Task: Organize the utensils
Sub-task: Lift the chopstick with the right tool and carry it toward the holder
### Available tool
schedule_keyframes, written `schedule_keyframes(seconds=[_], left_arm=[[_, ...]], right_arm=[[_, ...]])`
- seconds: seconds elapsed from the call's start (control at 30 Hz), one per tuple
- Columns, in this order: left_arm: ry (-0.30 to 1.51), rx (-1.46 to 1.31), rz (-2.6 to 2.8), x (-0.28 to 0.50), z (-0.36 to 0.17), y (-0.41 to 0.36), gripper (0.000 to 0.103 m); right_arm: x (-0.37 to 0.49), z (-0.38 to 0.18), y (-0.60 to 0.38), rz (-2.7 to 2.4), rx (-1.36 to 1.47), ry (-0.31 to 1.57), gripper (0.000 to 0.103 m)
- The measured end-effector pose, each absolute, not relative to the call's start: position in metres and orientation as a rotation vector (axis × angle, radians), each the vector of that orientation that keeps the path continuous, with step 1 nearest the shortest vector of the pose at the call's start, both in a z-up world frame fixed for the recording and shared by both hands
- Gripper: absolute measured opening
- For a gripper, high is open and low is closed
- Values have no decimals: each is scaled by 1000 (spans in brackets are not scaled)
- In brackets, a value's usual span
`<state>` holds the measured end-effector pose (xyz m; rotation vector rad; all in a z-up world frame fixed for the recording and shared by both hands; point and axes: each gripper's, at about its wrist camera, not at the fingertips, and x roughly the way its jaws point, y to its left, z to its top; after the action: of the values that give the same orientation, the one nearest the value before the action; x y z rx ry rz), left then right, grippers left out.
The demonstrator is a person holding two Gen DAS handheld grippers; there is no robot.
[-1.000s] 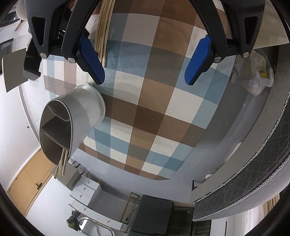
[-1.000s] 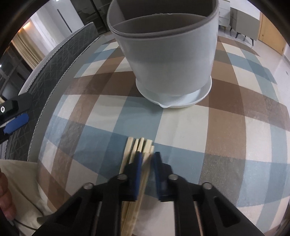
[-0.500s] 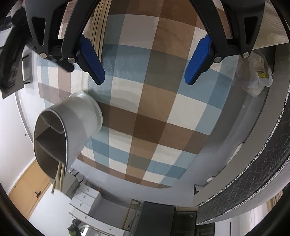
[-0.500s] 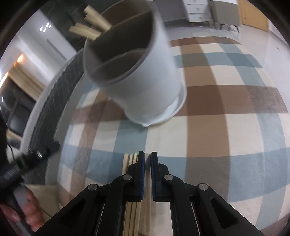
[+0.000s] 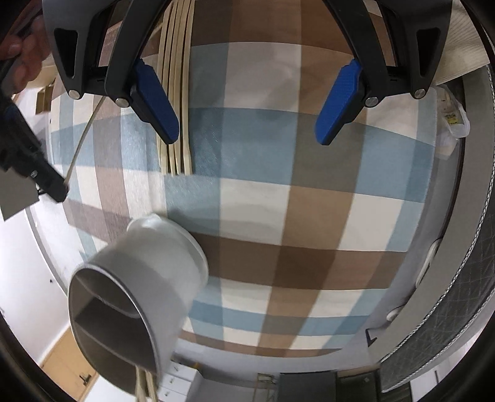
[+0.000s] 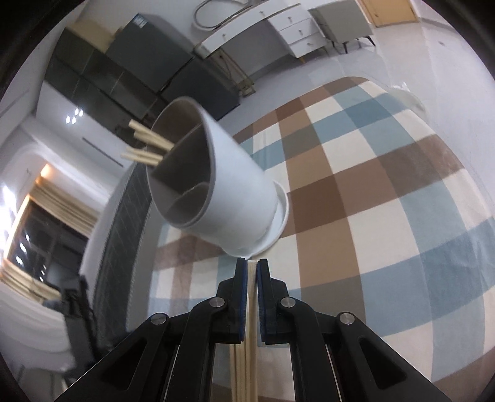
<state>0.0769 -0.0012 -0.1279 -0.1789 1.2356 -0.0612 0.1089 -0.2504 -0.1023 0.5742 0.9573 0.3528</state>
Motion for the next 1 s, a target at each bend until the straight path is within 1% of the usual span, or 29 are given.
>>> schedule_keyframes(seconds=[0.27,0.5,0.77,1.0], left_arm=[[1284,-177,-66,77,-140,-11,87],[1323,-137,-55,77,-152,-25,87],[1355,-75,-11,79,-160,-37,87],[1346,-70,16,81,-157,-36,87]], right_arm=[[102,-100,-275,343,671,936,5],[93,-87,-281,319,616,894,6],[91,-85,-293,330,661,880,6],[89,-77,-290,357,657,873,6]])
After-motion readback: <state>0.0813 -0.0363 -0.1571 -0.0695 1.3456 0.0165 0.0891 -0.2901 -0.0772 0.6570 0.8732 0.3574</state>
